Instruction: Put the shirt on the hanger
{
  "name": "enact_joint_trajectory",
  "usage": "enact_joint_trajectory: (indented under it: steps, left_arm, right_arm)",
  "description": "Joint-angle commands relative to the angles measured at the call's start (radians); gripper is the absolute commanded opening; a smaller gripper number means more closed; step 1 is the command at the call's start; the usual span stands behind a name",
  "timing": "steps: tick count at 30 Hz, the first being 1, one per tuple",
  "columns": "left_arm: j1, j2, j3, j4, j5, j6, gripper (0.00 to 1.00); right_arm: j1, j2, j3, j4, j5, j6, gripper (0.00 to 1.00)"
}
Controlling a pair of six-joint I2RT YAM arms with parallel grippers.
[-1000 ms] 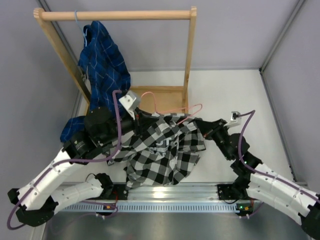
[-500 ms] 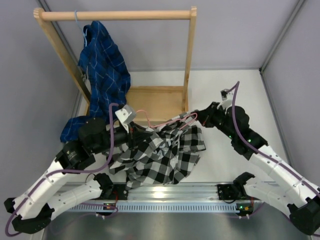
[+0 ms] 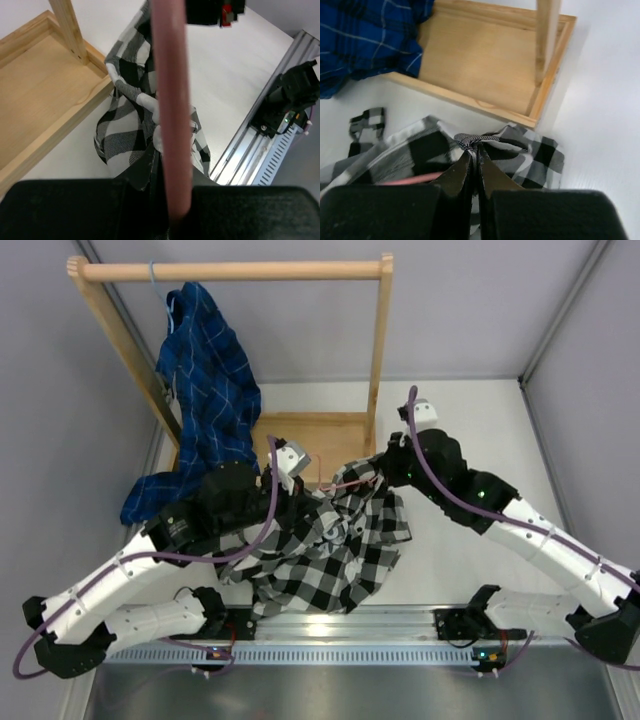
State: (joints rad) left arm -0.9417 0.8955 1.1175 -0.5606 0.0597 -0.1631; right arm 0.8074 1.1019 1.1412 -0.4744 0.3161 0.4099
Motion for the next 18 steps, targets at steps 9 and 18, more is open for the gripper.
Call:
enact_joint_trajectory:
  steps: [9, 18]
  left_arm:
    - [-0.005, 0.022, 0.033, 0.414, -0.414, -0.142, 0.0]
    - [0.084, 0.005, -0.172, 0.892, 0.066, -0.22, 0.0]
  right_arm:
    - [0.108, -0.312, -0.484, 0.618, -0.299, 0.302, 0.0]
    - [0.111, -0.433, -0.681, 0.757, -0.183, 0.346, 0.12]
